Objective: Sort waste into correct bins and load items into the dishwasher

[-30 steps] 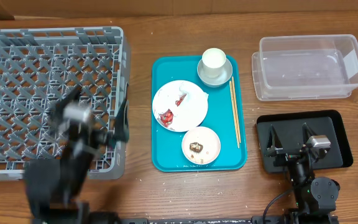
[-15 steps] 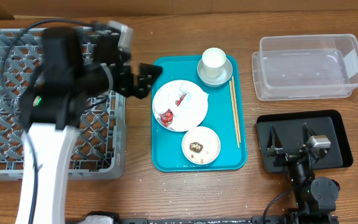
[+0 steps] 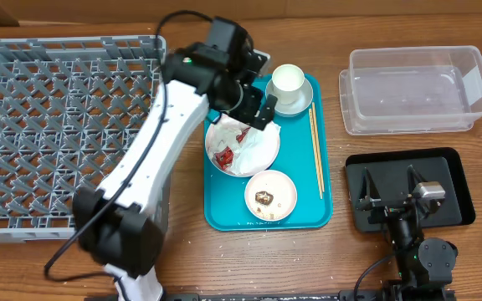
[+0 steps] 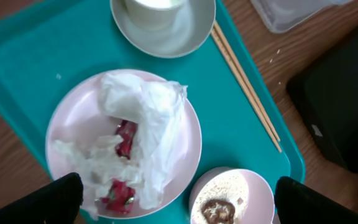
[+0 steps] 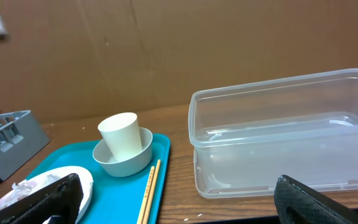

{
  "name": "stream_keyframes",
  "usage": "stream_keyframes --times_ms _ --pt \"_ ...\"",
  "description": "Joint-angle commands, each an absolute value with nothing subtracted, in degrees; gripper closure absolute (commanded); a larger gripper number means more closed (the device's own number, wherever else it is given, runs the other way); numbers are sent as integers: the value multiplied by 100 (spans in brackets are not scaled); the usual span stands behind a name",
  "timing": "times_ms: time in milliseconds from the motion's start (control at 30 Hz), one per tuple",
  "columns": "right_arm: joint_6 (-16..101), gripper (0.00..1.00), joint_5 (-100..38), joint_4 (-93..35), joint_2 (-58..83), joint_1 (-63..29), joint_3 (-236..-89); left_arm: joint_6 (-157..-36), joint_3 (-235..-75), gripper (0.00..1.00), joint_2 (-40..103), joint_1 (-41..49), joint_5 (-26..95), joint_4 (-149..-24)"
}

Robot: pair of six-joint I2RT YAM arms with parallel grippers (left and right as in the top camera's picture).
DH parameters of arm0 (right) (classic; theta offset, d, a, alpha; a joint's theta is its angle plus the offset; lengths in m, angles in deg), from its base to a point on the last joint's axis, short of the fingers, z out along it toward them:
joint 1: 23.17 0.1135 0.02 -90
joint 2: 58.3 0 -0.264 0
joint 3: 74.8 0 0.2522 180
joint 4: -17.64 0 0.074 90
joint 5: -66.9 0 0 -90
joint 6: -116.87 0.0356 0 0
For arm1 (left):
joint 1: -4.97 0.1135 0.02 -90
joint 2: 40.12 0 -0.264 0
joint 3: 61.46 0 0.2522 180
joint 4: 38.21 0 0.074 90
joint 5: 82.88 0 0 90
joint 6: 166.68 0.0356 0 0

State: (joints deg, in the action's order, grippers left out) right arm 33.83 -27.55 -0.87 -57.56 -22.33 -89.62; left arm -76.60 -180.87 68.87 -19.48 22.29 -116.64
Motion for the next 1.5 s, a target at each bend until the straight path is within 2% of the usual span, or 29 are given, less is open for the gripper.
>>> stream_keyframes --times_ms 0,233,400,667,833,1033,1167,1233,1300,1467 --pt "3345 0 -2724 -63 -5811 -2204 -8903 -8095 -18238 0 7383 -2033 2584 -11666" --pt "3345 0 -2724 -63 -5811 -2204 -8903 -8098 -18325 0 7560 -1969 2649 -11743" --pt "3345 0 -2724 -63 -5811 -2204 -8903 -8268 -19112 0 7418 -1602 2243 -12291" --pt "3345 0 -2724 -63 -5811 -2204 -8903 -9523 -20690 0 7145 20 219 -13467" --pt "3345 0 -2724 -63 -5811 -2204 -8903 -9518 -20812 0 7099 1226 654 -13732" --pt "3341 0 -2709 -39 -5811 -2204 -8903 -9512 -20808 0 7191 2094 818 -13745" --pt "3544 0 -2691 781 -5811 -2204 -8903 -9516 -20808 0 7193 2419 946 -13742" --pt "4349 0 -3529 1275 -5811 -2200 -8903 -9512 -20808 0 7195 2494 960 -13742" --pt "4679 0 -3968 1434 -5811 -2200 -8903 -9514 -20808 0 7195 2498 957 -13742" --pt "4836 0 -3811 3537 -5811 -2200 -8903 -9512 -20808 0 7195 2483 957 -13742"
